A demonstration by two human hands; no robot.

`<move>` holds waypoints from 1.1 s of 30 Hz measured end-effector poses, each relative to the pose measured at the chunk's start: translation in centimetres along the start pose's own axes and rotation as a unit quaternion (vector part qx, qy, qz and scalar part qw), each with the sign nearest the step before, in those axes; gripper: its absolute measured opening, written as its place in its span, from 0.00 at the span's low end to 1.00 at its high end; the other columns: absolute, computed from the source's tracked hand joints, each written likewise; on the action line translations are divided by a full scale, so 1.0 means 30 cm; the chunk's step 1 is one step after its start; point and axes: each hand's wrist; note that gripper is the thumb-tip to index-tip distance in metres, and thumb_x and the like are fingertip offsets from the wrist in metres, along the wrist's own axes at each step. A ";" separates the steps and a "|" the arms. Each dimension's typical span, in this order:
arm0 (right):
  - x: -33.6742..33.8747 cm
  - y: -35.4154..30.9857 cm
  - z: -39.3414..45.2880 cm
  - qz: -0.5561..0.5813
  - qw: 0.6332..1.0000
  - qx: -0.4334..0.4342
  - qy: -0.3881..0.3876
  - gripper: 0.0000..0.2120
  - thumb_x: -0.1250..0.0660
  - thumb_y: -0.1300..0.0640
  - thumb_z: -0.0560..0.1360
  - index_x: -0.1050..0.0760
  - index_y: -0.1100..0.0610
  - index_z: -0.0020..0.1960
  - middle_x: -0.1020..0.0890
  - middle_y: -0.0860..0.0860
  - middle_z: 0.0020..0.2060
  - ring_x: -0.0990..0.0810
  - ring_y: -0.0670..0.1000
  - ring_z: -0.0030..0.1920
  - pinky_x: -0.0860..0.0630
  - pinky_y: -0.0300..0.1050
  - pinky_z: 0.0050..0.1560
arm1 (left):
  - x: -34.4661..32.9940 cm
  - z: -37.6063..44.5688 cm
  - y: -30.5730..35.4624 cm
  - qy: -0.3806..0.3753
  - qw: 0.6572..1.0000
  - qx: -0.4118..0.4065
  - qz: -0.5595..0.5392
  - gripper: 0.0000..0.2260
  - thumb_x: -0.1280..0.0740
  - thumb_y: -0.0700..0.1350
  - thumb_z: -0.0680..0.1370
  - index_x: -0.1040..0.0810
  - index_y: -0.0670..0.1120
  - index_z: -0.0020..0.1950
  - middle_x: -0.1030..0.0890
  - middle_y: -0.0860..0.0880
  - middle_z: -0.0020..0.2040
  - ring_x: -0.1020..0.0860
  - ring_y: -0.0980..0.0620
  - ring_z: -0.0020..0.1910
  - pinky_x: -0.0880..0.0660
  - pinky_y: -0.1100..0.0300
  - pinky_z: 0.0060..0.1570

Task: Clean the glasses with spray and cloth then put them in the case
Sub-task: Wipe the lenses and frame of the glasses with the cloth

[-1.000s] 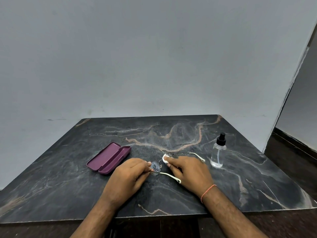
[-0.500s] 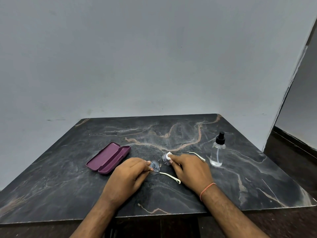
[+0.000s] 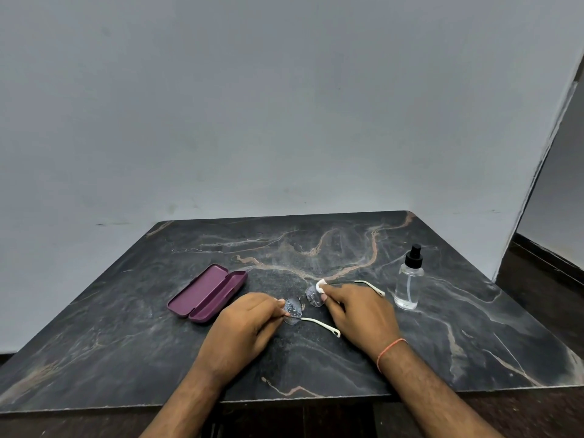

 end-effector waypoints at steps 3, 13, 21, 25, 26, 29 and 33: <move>0.002 -0.004 -0.007 0.037 0.999 0.028 -0.019 0.19 0.44 0.33 0.83 0.30 0.26 0.73 0.14 0.43 0.48 0.17 0.46 0.54 0.21 0.49 0.49 | 0.001 -0.001 -0.003 -0.003 1.000 0.001 0.006 0.09 0.31 0.50 0.84 0.15 0.46 0.51 0.13 0.54 0.53 0.15 0.56 0.56 0.18 0.59 0.57; -0.011 0.007 -0.003 -0.012 1.000 0.000 0.002 0.17 0.44 0.36 0.84 0.22 0.40 0.64 0.14 0.44 0.48 0.17 0.49 0.56 0.20 0.49 0.48 | 0.000 -0.002 0.000 0.003 1.000 0.004 0.001 0.08 0.30 0.49 0.84 0.15 0.46 0.52 0.13 0.54 0.54 0.15 0.56 0.56 0.20 0.62 0.59; 0.012 -0.001 -0.012 0.064 0.998 0.021 -0.022 0.16 0.42 0.33 0.83 0.22 0.33 0.65 0.18 0.45 0.42 0.19 0.45 0.50 0.21 0.48 0.49 | 0.004 0.000 0.004 0.005 0.999 0.035 0.001 0.04 0.27 0.47 0.83 0.15 0.47 0.51 0.13 0.55 0.54 0.16 0.58 0.58 0.20 0.62 0.59; 0.018 0.008 -0.012 0.173 0.984 0.018 0.043 0.10 0.34 0.37 0.82 0.18 0.30 0.61 0.20 0.45 0.35 0.20 0.44 0.41 0.23 0.46 0.43 | 0.006 0.000 0.001 0.027 0.995 0.094 -0.008 0.06 0.20 0.41 0.78 0.15 0.49 0.50 0.12 0.59 0.54 0.16 0.66 0.60 0.19 0.64 0.57; 0.019 0.009 -0.016 0.190 0.980 0.023 0.054 0.09 0.33 0.38 0.81 0.17 0.31 0.59 0.20 0.45 0.34 0.20 0.45 0.40 0.23 0.45 0.42 | 0.005 0.001 0.001 0.035 0.993 0.108 -0.012 0.07 0.20 0.40 0.77 0.14 0.49 0.50 0.12 0.60 0.54 0.17 0.68 0.60 0.19 0.66 0.57; 0.029 -0.002 -0.032 0.201 0.976 0.060 0.054 0.10 0.34 0.37 0.80 0.16 0.34 0.58 0.22 0.43 0.34 0.21 0.44 0.39 0.24 0.45 0.40 | 0.006 0.009 0.001 0.059 0.988 0.143 -0.026 0.06 0.20 0.40 0.77 0.13 0.50 0.50 0.12 0.63 0.53 0.17 0.70 0.59 0.19 0.66 0.56; 0.044 -0.023 -0.058 0.171 0.977 0.122 0.045 0.10 0.34 0.39 0.81 0.16 0.36 0.58 0.22 0.39 0.39 0.22 0.41 0.40 0.25 0.41 0.38 | 0.023 0.018 0.017 0.090 0.980 0.174 -0.042 0.07 0.20 0.38 0.77 0.12 0.49 0.49 0.12 0.62 0.52 0.16 0.70 0.57 0.19 0.69 0.56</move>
Point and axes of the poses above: each hand's wrist, its own z-axis towards the middle knuckle, its own x-axis out of the back of the hand, y = z × x
